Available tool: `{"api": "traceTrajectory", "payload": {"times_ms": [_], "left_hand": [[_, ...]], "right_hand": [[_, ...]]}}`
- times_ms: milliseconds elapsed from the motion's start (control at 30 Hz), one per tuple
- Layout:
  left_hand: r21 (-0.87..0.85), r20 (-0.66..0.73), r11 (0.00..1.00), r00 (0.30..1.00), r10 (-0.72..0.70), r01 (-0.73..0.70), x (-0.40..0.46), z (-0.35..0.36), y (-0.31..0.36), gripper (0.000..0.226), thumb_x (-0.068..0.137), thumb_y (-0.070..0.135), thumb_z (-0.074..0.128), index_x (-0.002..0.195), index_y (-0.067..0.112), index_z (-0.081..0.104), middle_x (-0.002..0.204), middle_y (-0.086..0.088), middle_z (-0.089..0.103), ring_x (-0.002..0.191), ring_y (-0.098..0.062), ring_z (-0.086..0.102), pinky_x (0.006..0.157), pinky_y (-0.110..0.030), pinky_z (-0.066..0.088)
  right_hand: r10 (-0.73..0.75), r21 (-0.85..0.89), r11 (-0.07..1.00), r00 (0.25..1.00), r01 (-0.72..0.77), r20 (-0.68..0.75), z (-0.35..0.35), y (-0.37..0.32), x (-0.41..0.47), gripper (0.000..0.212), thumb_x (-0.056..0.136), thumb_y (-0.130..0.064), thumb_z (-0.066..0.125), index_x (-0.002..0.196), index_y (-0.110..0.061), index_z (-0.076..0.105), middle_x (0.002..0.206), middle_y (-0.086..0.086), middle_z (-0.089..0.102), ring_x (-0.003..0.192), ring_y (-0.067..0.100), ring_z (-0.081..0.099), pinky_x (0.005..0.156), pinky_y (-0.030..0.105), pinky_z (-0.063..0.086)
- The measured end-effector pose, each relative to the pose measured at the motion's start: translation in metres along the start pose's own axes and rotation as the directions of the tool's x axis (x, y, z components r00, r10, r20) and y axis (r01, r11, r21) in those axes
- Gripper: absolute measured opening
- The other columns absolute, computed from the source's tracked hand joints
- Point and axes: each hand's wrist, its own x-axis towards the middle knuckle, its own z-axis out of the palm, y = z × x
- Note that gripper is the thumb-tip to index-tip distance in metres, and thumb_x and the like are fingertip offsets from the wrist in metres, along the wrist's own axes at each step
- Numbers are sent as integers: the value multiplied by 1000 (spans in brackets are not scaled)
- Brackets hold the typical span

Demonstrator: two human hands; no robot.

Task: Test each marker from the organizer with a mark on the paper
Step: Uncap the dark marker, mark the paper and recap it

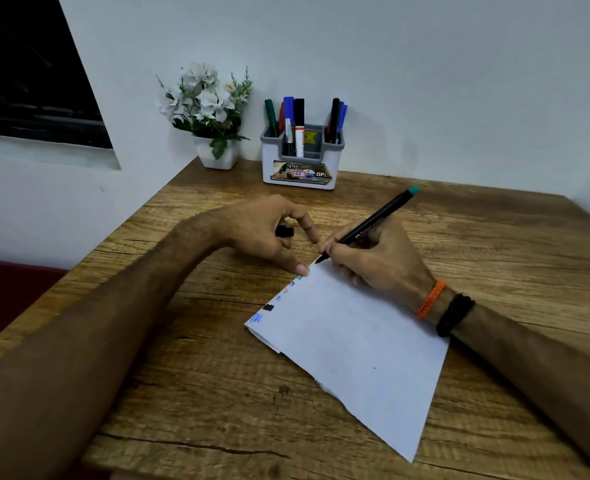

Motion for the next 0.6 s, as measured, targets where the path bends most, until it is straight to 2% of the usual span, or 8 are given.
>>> {"api": "traceTrajectory", "payload": {"times_ms": [100,267,400,467,600], "left_hand": [[4,-2,1000,1000,11,-11,1,1,-1,48,69,29,85,112,24,65,70,19,46,50,15,51,60,-14,37],[6,-8,1000,1000,8,-8,2,1,-4,46,68,30,86,110,27,66,78,22,53,61,13,54,63,-12,39],[12,-20,1000,1000,24,-24,2,1,-4,46,68,30,85,109,25,66,67,23,54,52,15,51,54,-6,36],[9,-15,1000,999,28,-28,2,1,-4,45,68,29,85,109,25,66,67,26,56,52,16,51,58,-10,37],[34,-14,998,999,51,-50,4,2,-5,47,67,34,85,110,27,66,95,21,54,60,18,52,64,-17,38]], "right_hand": [[-29,-40,999,1000,29,2,0,1,0,9,82,-7,70,75,-8,75,53,-6,64,42,3,55,43,16,40],[-71,-65,995,997,72,20,1,3,1,13,84,-8,69,75,-14,76,52,-10,62,43,2,52,44,16,39],[-80,-92,992,996,83,29,1,6,2,12,87,-12,69,77,-14,76,51,-14,60,45,0,51,46,13,36],[-90,-124,988,995,94,38,1,7,2,13,89,-16,68,78,-13,75,53,-10,59,45,2,47,44,17,34],[-133,-215,967,991,136,29,2,8,0,15,89,-22,68,77,-16,73,66,11,67,50,12,49,44,27,37]]}}
